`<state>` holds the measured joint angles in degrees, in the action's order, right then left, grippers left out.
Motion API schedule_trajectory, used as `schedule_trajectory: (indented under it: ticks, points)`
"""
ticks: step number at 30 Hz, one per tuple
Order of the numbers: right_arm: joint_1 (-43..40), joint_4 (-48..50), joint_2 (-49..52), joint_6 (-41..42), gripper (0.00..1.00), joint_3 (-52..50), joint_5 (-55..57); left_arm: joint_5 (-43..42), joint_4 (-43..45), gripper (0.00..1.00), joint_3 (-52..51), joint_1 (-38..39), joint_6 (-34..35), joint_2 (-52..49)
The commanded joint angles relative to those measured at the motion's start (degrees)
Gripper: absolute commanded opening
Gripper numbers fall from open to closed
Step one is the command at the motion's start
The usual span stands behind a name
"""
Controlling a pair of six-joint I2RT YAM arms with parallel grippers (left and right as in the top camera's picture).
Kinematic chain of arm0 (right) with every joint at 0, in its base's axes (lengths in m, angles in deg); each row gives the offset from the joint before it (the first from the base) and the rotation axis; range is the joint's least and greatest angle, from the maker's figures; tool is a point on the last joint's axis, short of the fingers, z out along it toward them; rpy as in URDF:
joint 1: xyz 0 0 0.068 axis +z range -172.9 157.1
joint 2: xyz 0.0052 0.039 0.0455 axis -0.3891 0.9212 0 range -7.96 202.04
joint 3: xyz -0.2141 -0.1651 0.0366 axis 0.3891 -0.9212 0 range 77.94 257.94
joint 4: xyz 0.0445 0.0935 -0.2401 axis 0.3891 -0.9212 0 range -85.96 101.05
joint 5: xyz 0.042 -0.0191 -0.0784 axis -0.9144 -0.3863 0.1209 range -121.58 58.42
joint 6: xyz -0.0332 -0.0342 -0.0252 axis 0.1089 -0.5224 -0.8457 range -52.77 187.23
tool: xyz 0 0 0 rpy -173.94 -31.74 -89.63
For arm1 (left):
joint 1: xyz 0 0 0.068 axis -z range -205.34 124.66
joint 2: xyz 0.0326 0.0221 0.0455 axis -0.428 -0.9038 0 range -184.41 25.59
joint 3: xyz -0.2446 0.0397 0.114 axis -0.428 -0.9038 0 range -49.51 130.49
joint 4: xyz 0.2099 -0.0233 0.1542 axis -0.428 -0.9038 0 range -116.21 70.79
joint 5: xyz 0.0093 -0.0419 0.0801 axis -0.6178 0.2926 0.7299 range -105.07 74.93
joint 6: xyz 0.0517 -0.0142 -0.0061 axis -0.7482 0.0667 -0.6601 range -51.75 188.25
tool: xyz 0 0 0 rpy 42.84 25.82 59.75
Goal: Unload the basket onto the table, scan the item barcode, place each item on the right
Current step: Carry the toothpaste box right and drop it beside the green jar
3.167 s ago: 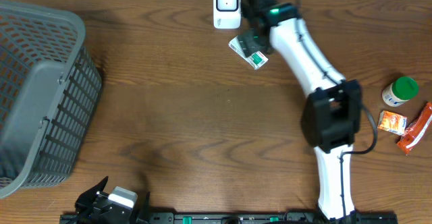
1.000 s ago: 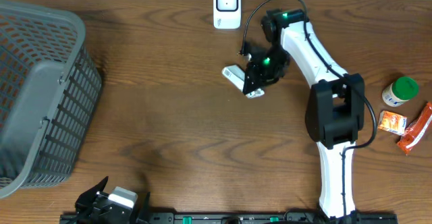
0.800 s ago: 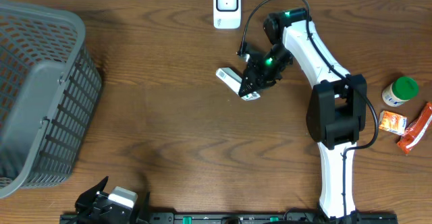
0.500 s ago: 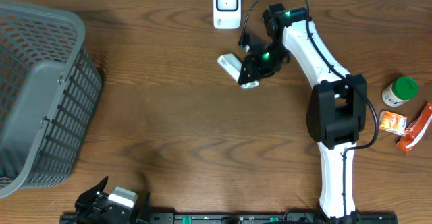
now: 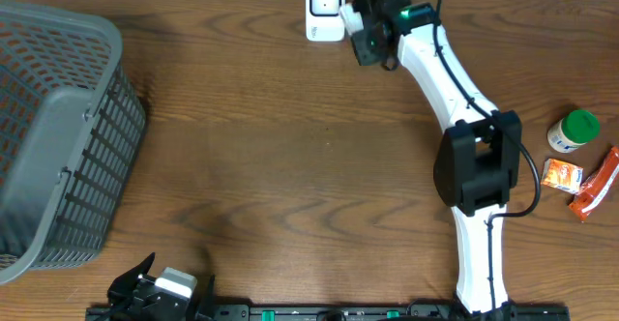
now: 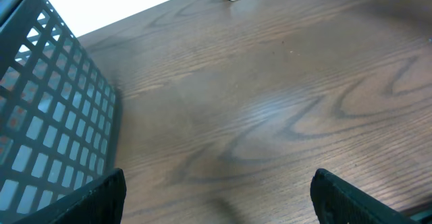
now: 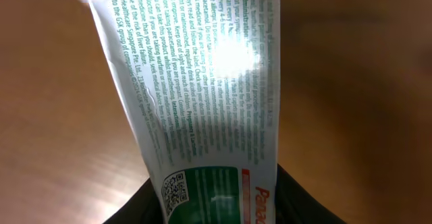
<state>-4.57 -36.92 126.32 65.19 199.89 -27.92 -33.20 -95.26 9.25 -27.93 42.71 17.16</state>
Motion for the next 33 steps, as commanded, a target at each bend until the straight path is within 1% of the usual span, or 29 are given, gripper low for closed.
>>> schedule_trajectory:
  ticks: [1, 2, 5, 8, 11, 12, 14, 19, 20, 22, 23, 26, 33]
  points:
    - [2.5, 4.0, -1.7, -0.4, 0.33, 1.1, 9.5, -0.9, 0.2, 0.87, 0.3, -0.2, -0.3, 0.3]
    - [3.1, 6.2, -1.7, -1.1, 0.33, 1.1, 12.2, -0.9, 0.2, 0.86, 0.3, -0.2, -0.3, 0.3]
    - [4.3, 11.9, -1.4, -3.5, 0.27, 1.1, 21.4, -0.9, 0.2, 0.86, 0.3, -0.2, -0.3, 0.3]
    - [4.4, 17.9, -0.3, -8.2, 0.24, 1.1, 30.0, -0.9, 0.2, 0.86, 0.3, -0.2, -0.3, 0.3]
    - [4.5, 20.8, 0.9, -12.0, 0.27, 1.1, 32.2, -0.9, 0.2, 0.86, 0.3, -0.2, -0.3, 0.3]
    - [4.7, 22.2, 1.8, -14.4, 0.28, 1.1, 33.5, -0.9, 0.2, 0.86, 0.3, -0.2, -0.3, 0.3]
    - [4.9, 24.5, 3.3, -17.3, 0.28, 1.1, 36.0, -0.9, 0.2, 0.87, 0.3, -0.2, -0.3, 0.3]
    - [7.6, 30.8, 8.7, -28.2, 0.27, 1.1, 42.6, -0.9, 0.2, 0.86, 0.3, -0.2, -0.3, 0.3]
    - [8.8, 32.5, 10.7, -31.9, 0.26, 1.1, 44.2, -0.9, 0.2, 0.86, 0.3, -0.2, -0.3, 0.3]
    - [9.7, 35.1, 12.7, -35.1, 0.26, 1.1, 46.6, -0.9, 0.2, 0.86, 0.3, -0.2, -0.3, 0.3]
    - [10.1, 36.9, 13.8, -35.8, 0.26, 1.1, 47.8, -0.9, 0.2, 0.86, 0.3, -0.2, -0.3, 0.3]
    - [10.8, 37.1, 15.6, -36.3, 0.26, 1.1, 49.2, -0.9, 0.2, 0.86, 0.3, -0.2, -0.3, 0.3]
    - [10.8, 36.8, 13.5, -38.8, 0.25, 1.1, 53.1, -0.9, 0.2, 0.86, 0.3, -0.2, -0.3, 0.3]
